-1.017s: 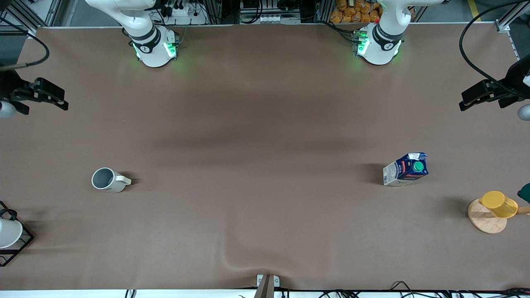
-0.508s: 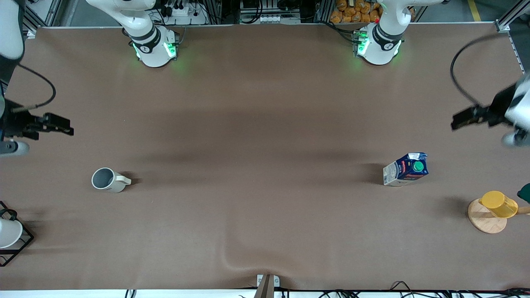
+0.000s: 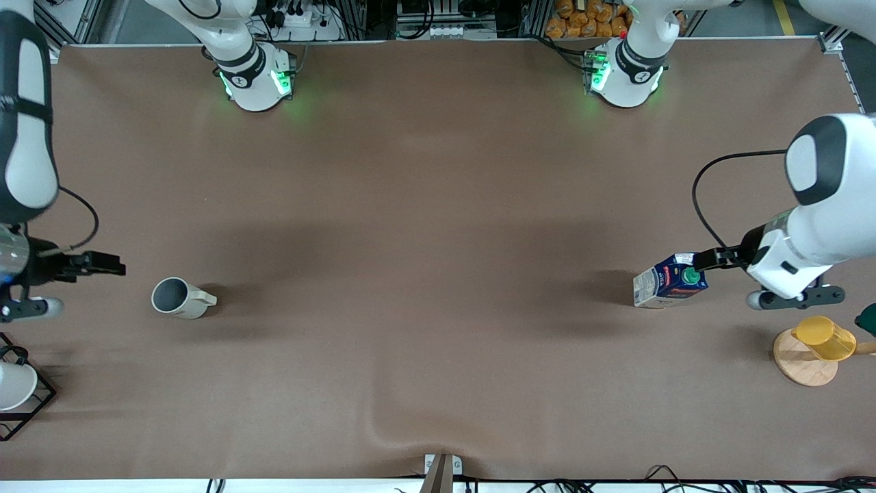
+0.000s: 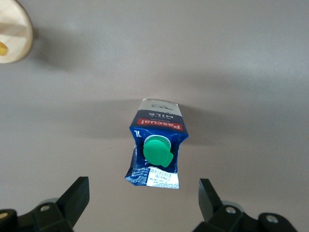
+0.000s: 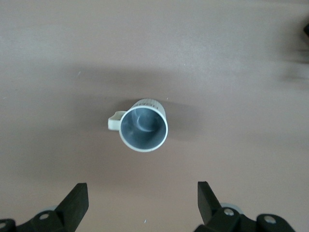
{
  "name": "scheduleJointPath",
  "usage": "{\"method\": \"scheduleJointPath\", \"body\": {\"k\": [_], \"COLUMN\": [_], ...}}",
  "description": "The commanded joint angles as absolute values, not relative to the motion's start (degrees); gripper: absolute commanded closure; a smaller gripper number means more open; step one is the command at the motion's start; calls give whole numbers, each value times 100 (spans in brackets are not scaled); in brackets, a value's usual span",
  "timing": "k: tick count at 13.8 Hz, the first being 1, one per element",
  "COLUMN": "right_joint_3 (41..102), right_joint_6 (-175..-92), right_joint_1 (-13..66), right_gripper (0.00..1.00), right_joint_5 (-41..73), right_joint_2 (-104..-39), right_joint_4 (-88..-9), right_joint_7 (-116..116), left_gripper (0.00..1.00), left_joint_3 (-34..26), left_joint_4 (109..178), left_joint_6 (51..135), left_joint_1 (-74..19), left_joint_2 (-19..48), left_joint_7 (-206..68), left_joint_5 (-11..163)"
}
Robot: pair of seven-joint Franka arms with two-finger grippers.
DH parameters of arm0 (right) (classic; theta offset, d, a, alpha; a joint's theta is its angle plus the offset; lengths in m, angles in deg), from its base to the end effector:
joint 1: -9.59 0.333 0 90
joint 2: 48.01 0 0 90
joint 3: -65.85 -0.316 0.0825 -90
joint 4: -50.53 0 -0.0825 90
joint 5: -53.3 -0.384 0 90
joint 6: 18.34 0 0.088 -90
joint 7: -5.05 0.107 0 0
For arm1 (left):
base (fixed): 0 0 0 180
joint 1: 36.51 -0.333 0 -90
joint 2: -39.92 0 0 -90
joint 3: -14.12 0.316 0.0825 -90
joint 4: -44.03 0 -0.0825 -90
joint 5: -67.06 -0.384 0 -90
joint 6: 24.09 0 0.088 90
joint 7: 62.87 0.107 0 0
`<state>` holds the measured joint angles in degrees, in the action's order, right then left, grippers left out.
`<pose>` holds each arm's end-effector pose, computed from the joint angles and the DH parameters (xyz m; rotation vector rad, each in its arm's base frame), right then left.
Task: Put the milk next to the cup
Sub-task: 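Reach the left gripper to the milk carton while the right gripper reaches the mug, then close the left gripper on the carton while the right gripper grasps the mug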
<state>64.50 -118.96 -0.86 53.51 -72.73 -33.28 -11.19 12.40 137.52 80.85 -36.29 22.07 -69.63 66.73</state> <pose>0.6610 -0.1086 0.4237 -3.0922 -0.1921 0.2066 0.6383 -0.0193 0.4295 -3.1293 -0.1303 0.1748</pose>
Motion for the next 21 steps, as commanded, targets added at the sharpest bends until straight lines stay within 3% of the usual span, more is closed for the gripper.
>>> {"method": "scheduleJointPath", "body": {"k": [1, 3, 8, 12, 13, 15, 16, 18, 19, 21], "right_joint_3": [6357, 6348, 6348, 6348, 6348, 6348, 6348, 6339, 6330, 6330], "right_joint_6": [-12116, -12389, -12715, -13487, -13610, -13856, -14084, -14280, -14280, -14219], "right_joint_1": [-166, -192, -350, -342, -350, -368, -342, -359, -377, -377], "right_gripper": [0, 0, 16, 16, 16, 19, 25, 50, 97, 100], "right_joint_5": [5347, 5347, 5119, 5119, 5119, 5119, 5119, 5119, 5110, 5075], "right_joint_2": [-7621, -7805, -8184, -8167, -8167, -8184, -8167, -8149, -8149, -8123], "right_joint_4": [-3243, -3252, -3305, -3998, -4104, -4323, -4551, -4676, -4676, -4632], "right_joint_7": [-1192, -1200, -1797, -1965, -1956, -2035, -2044, -2097, -2141, -2106], "left_gripper": [0, 0, 0, 0, 2, 19, 26, 40, 44, 48], "left_joint_3": [1237, 1237, 1237, 1237, 1237, 1237, 1237, 1237, 1237, 1237], "left_joint_4": [14096, 14150, 14141, 14150, 14150, 14150, 14141, 14141, 14141, 14115], "left_joint_6": [8540, 8648, 8657, 8639, 8639, 8630, 8622, 8604, 8604, 8586], "left_joint_1": [-3651, -3651, -3625, -3625, -3625, -3616, -3616, -3607, -3607, -3598], "left_joint_2": [2138, 1962, 1768, 1689, 1680, 1672, 1663, 1654, 1654, 1663], "left_joint_7": [-6814, -6814, -6814, -6814, -6814, -6823, -6823, -6823, -6823, -6823], "left_joint_5": [6601, 6601, 6592, 6583, 6583, 6583, 6583, 6583, 6583, 6583]}}
